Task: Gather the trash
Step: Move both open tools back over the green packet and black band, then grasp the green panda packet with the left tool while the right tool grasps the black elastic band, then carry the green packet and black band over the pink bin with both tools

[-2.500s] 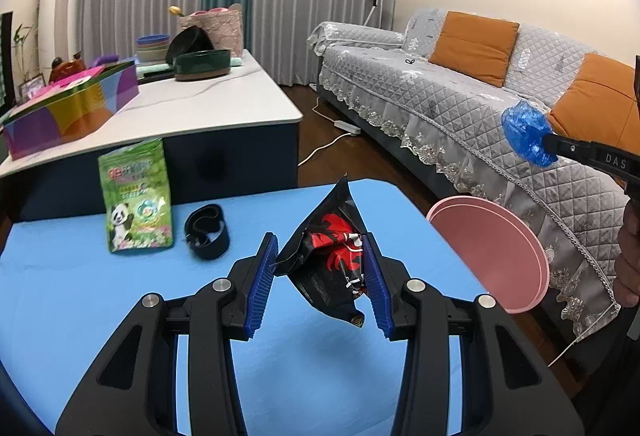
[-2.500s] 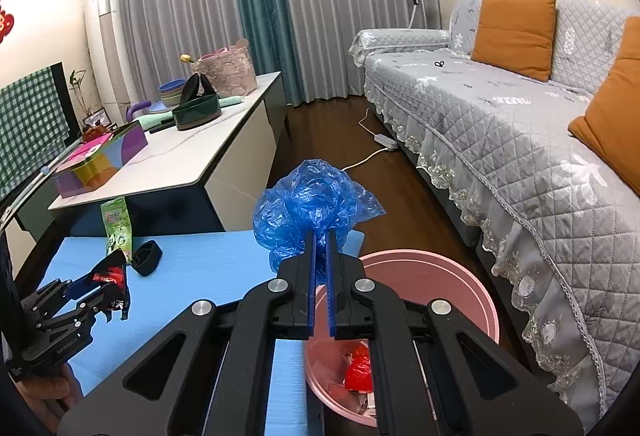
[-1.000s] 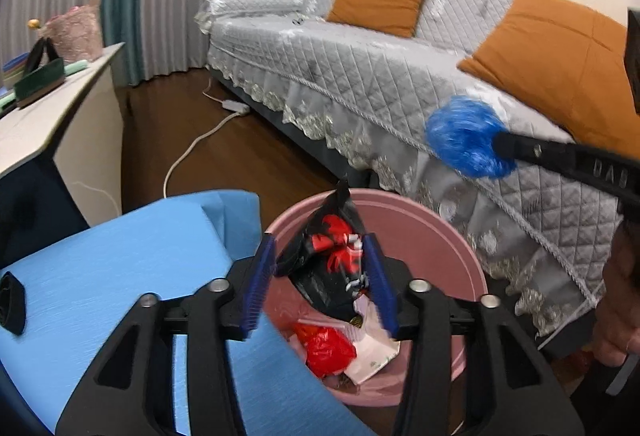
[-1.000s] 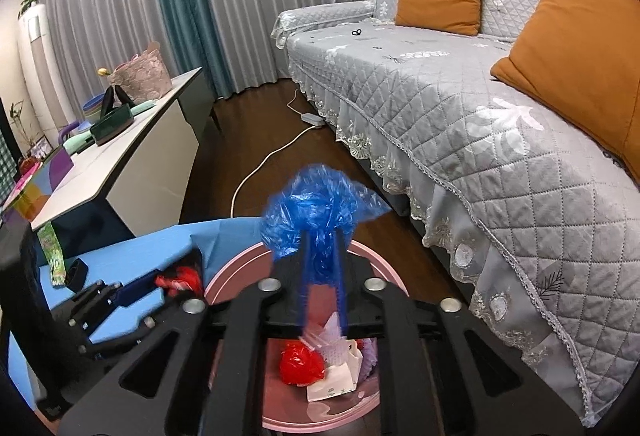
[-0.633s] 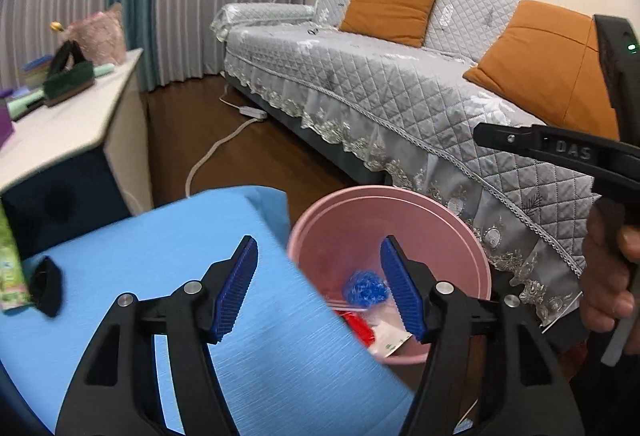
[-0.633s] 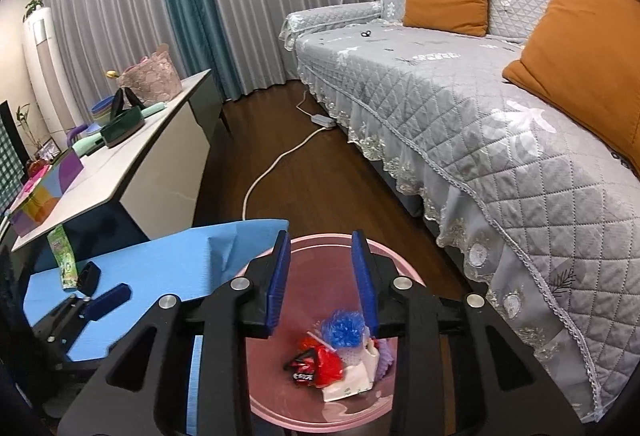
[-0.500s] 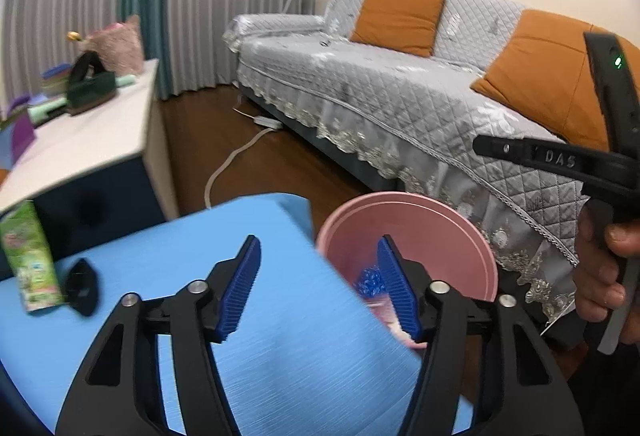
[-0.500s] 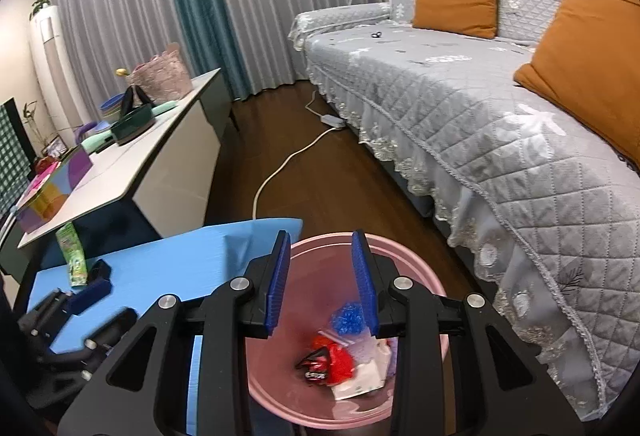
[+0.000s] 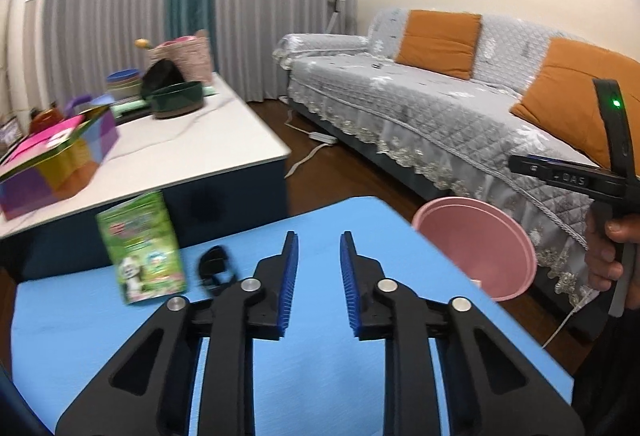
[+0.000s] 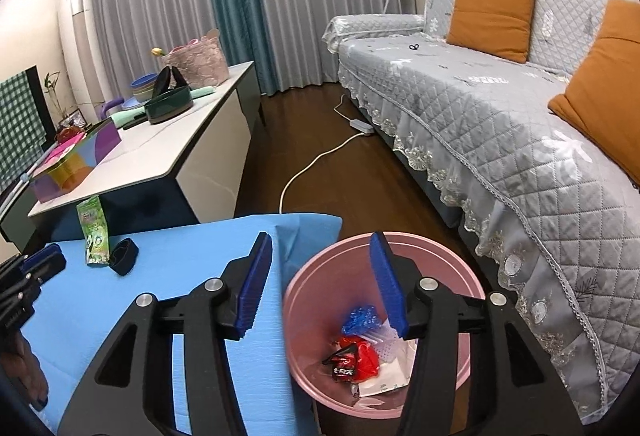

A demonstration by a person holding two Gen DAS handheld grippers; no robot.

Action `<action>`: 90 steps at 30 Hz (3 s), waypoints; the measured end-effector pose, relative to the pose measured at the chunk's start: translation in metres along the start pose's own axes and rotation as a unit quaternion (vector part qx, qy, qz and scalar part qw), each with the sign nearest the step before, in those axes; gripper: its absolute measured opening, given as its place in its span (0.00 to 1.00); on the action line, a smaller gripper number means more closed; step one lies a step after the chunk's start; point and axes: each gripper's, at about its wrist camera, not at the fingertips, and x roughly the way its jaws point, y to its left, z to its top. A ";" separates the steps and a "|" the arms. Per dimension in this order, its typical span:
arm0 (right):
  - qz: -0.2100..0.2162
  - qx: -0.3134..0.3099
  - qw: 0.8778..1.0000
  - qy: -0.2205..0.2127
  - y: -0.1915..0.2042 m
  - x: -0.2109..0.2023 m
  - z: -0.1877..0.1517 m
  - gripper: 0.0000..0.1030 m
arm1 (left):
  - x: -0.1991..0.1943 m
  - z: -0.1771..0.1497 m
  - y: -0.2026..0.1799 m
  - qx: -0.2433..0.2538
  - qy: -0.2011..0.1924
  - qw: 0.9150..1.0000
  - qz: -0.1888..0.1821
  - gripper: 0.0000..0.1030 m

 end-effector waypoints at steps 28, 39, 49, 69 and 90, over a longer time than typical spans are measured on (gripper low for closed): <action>0.140 -0.035 0.989 0.035 0.138 0.062 -0.028 0.27 | -0.003 -0.050 0.175 -0.175 -0.001 0.975 0.137 0.17; 0.185 -0.072 0.978 0.065 0.233 0.107 -0.040 0.56 | 0.025 -0.045 0.204 -0.166 -0.010 0.980 0.112 0.26; 0.160 -0.109 0.974 0.115 0.283 0.154 -0.053 0.72 | 0.064 -0.036 0.237 -0.174 -0.001 0.983 0.064 0.60; 0.140 -0.109 0.973 0.150 0.266 0.160 -0.057 0.11 | 0.086 -0.035 0.213 -0.163 0.035 0.986 -0.030 0.04; 0.127 -0.107 0.984 0.067 0.191 0.018 -0.035 0.10 | -0.021 -0.022 0.129 -0.106 -0.016 0.993 0.042 0.00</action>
